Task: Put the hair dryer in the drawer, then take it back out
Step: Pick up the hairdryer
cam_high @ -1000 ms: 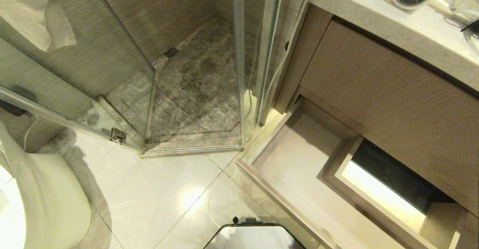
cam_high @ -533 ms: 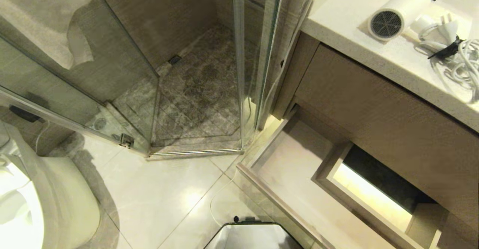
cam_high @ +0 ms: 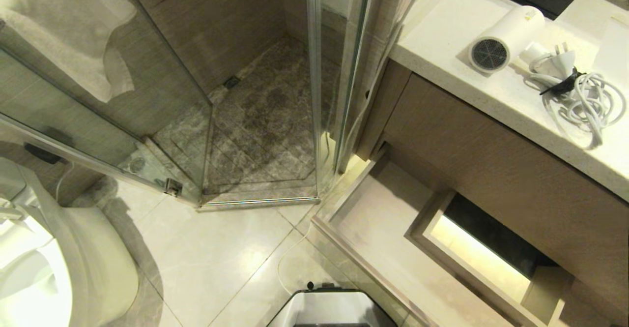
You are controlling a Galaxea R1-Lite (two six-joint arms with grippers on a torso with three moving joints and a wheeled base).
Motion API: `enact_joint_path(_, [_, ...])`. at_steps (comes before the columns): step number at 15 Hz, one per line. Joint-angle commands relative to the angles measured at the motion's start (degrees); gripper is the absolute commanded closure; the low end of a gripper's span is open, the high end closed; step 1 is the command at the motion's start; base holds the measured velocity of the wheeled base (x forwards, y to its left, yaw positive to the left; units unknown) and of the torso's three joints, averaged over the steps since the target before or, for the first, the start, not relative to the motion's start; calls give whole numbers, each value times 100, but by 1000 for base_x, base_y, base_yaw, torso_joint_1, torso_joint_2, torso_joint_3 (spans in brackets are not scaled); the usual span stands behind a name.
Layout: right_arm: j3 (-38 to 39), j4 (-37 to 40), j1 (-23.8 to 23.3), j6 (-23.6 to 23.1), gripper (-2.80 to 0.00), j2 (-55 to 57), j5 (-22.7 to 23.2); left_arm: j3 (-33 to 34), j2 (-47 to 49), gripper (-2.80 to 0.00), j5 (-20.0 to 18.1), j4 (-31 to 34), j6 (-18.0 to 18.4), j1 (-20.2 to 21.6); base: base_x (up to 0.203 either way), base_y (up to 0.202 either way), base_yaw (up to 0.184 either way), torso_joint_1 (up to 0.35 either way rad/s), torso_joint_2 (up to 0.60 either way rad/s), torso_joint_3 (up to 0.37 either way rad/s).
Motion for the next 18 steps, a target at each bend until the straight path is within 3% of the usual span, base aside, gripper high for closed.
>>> enact_joint_path(1, [229, -8, 3, -4, 0, -222, 4, 9, 0, 0, 1, 0, 0, 1, 0, 0, 0, 176, -333, -156])
enact_joint_path(10, [229, 1, 3, -22, 0, -222, 48, 9, 0, 0, 1, 0, 0, 1, 0, 0, 0, 33, -67, -28])
enact_joint_path(18, [229, -8, 3, -22, 0, -222, 30, 9, 0, 0, 1, 0, 0, 1, 0, 0, 0, 223, -7, 208])
